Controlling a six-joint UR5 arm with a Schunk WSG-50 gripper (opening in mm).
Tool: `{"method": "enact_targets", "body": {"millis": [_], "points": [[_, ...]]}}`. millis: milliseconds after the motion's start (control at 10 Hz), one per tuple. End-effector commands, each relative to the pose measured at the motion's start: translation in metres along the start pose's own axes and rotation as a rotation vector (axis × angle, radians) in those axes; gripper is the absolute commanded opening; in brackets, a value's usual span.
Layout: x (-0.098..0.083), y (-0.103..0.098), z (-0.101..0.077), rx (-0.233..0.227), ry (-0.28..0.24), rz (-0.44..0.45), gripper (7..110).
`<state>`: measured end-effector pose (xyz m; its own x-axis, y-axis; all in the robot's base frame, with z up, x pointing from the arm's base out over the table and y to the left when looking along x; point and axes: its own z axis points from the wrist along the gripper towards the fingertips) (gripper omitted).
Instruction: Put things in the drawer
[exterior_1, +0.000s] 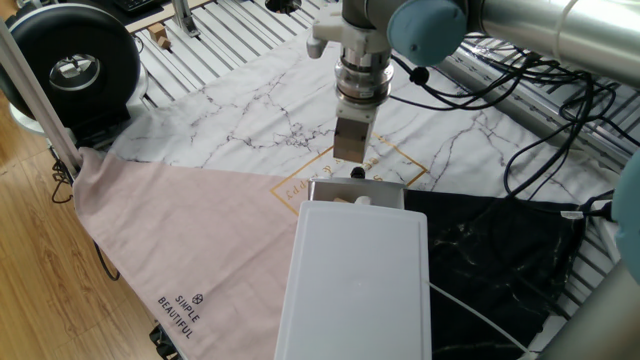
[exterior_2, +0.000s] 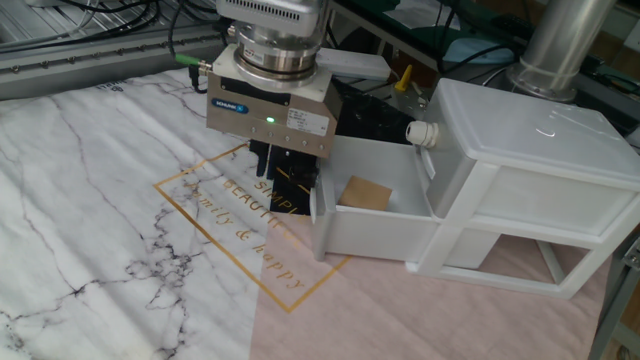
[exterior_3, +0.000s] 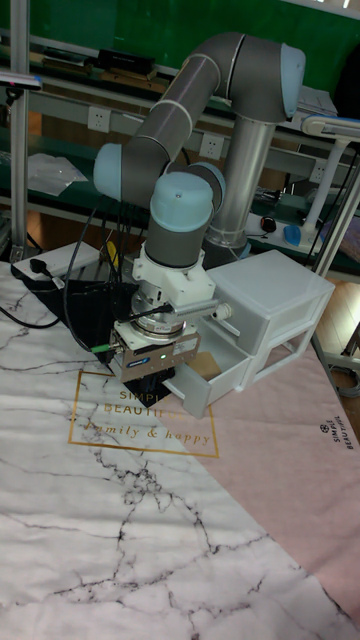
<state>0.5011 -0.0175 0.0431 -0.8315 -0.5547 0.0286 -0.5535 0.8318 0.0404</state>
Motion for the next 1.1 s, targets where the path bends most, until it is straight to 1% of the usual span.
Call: {"method": "enact_targets", "body": {"millis": [0,200,300,400,500,700,1000], "points": [[-0.001,0.000,0.001,-0.007,-0.003,-0.009,7],[0.000,0.004,0.002,-0.026,0.000,-0.016,7],[0.003,0.008,0.002,-0.039,0.009,-0.017,7],[0.010,0.012,0.002,-0.057,0.032,-0.025,7],[0.013,0.016,0.002,-0.075,0.037,-0.031,7],[0.015,0.015,0.002,-0.071,0.039,-0.032,7],[0.015,0.017,0.000,-0.080,0.039,-0.031,7]]}}
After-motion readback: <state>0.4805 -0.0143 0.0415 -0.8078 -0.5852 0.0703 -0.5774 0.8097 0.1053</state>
